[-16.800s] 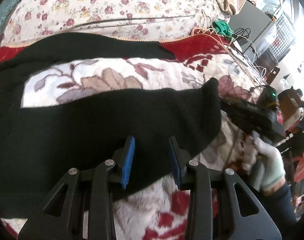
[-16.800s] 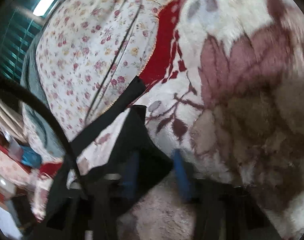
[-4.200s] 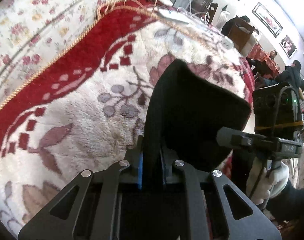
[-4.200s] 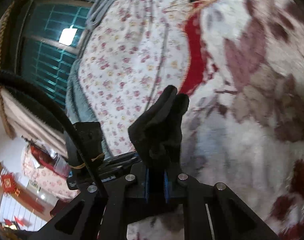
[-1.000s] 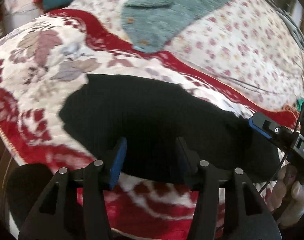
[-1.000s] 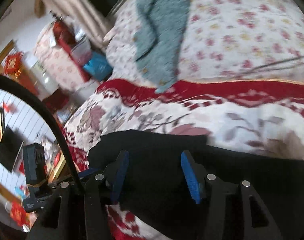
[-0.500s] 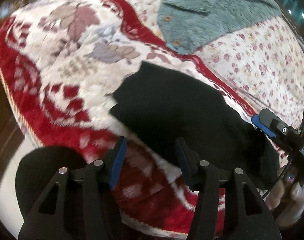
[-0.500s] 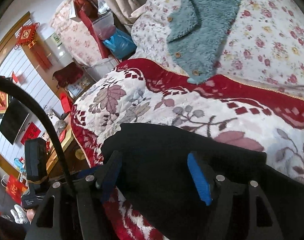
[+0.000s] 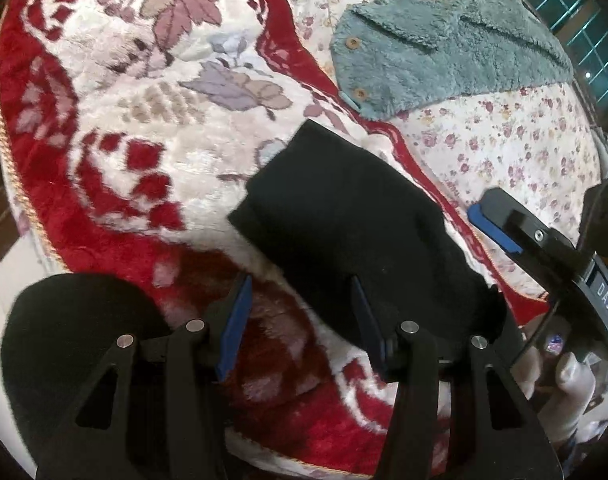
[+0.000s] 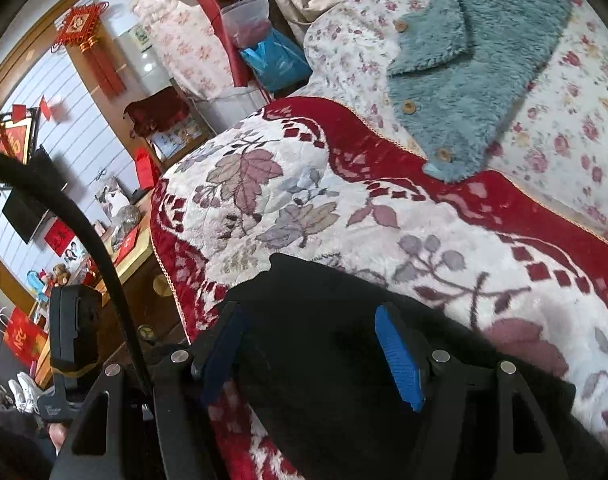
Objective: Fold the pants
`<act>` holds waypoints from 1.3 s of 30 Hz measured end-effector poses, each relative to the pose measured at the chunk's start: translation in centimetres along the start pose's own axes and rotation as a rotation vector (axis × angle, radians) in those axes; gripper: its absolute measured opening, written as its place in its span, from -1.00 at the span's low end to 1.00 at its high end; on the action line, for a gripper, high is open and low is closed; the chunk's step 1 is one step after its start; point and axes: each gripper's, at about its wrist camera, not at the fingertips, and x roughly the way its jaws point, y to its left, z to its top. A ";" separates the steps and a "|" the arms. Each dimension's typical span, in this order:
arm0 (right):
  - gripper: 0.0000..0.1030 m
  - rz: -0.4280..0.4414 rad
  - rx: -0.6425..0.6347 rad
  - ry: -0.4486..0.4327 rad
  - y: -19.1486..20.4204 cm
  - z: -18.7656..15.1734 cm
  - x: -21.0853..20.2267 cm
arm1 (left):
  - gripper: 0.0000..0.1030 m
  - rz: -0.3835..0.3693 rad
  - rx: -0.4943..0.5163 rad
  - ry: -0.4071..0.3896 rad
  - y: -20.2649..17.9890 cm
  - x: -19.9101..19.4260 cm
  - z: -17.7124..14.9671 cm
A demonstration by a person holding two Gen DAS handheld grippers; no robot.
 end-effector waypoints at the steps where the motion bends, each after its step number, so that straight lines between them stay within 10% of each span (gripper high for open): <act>1: 0.28 0.002 -0.001 -0.001 0.1 0.2 0.2 | 0.06 -0.011 -0.002 0.007 -0.1 0.3 0.1; 15: 0.28 -0.016 -0.166 0.080 1.9 3.3 4.4 | 0.25 -0.073 -0.057 0.017 0.7 2.3 1.5; 30: 0.28 0.035 -0.356 0.417 2.4 5.1 14.4 | 0.28 -0.139 -0.079 0.002 1.8 3.2 2.0; 39: -0.27 0.015 -0.417 0.485 2.5 4.5 16.3 | 0.28 -0.178 -0.105 -0.003 2.5 3.9 2.6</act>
